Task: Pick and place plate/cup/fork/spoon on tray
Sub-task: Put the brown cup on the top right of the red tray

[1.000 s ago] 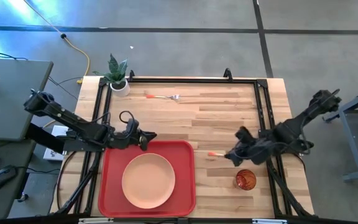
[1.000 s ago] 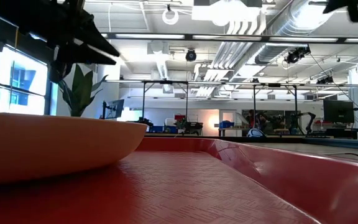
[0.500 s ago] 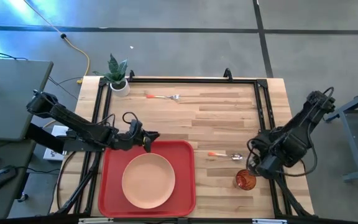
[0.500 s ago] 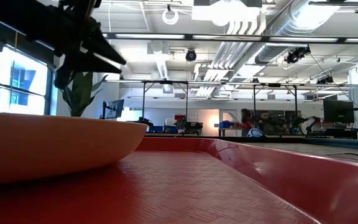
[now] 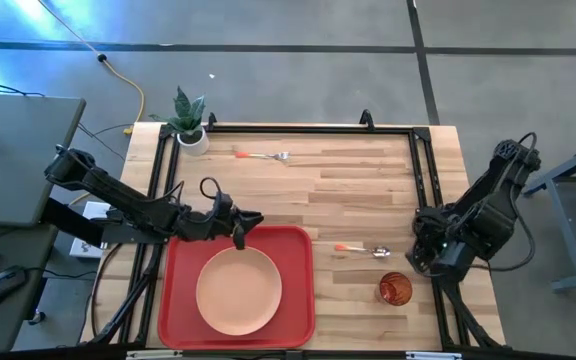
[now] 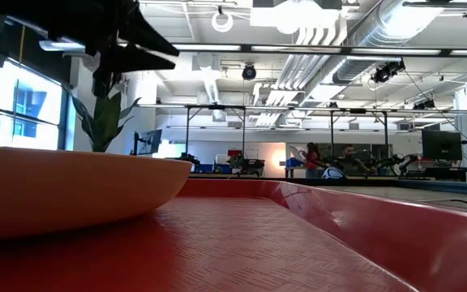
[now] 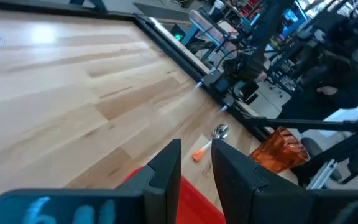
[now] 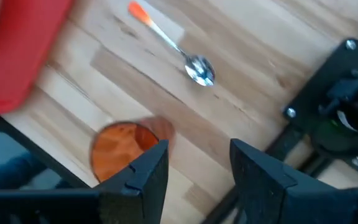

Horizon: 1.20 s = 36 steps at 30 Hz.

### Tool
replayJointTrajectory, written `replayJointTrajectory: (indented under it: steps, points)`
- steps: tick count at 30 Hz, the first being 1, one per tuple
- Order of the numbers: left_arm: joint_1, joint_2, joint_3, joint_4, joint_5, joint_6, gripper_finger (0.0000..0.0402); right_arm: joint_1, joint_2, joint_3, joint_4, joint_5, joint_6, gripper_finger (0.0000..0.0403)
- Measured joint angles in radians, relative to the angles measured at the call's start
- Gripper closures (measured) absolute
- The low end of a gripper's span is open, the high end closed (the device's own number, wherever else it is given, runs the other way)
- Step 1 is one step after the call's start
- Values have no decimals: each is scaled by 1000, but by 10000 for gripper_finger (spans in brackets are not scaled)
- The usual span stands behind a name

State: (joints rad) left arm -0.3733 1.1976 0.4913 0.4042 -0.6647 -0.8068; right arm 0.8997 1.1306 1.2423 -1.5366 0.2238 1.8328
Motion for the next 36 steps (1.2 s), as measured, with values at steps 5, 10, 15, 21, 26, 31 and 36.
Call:
replayJointTrajectory:
  steps: [5,10,15,21,26,31,36]
  points:
    - [0,0,30,-67,-10,94,321,0,-5,-19,15,81,0,242]
    - [0,0,30,-79,-13,85,321,-1,-4,-70,38,39,21,230]
    - [2,0,30,-74,-12,112,308,-1,-5,-79,74,20,53,207]
    - [36,0,30,-70,7,114,283,0,-2,-79,27,11,22,194]
    - [83,0,30,-66,57,130,278,13,1,-80,7,25,19,194]
    - [115,0,30,-73,153,71,277,13,2,-80,32,76,-35,194]
    - [114,5,30,-69,178,49,277,13,2,-80,22,108,-35,194]
